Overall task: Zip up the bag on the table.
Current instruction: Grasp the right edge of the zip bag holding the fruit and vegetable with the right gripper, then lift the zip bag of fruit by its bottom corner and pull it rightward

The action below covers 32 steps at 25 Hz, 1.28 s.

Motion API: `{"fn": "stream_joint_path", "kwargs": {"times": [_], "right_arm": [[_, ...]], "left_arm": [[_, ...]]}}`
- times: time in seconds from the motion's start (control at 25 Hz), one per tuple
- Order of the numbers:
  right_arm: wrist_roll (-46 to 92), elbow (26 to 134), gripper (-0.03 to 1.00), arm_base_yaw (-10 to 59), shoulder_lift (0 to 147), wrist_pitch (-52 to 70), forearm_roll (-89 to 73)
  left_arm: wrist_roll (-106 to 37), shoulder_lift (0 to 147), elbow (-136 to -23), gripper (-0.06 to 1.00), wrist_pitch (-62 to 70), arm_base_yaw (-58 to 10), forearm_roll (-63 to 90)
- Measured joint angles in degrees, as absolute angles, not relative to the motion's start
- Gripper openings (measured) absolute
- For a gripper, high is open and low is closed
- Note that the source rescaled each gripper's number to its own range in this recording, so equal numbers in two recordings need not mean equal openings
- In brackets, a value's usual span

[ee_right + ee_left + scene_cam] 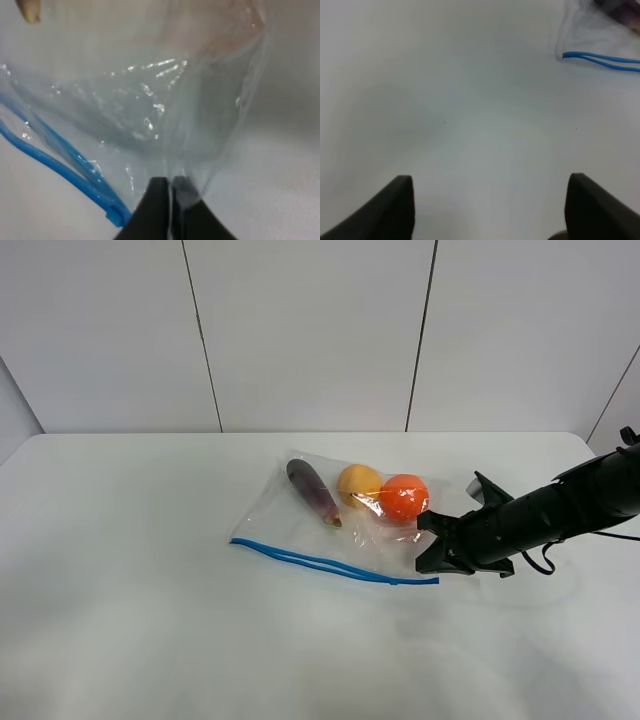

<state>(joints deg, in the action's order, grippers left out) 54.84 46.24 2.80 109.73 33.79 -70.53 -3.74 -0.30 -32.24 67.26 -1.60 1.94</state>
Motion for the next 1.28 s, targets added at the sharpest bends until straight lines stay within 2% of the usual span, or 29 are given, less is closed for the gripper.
{"fn": "stream_joint_path", "kwargs": {"times": [0.44, 0.8, 1.28], "right_arm": [[57.9, 46.31, 0.0, 2.8, 109.73, 35.68, -70.6], [62.52, 49.34, 0.0, 2.8, 109.71, 42.47, -76.57], [62.92, 50.52, 0.0, 2.8, 100.96, 42.44, -74.76]], "left_arm": [[-3.74, -0.3, -32.24, 1.0, 67.26, -1.6, 1.94], [-3.74, -0.3, -32.24, 1.0, 67.26, -1.6, 1.94], [-3.74, -0.3, -32.24, 1.0, 67.26, -1.6, 1.94]]}}
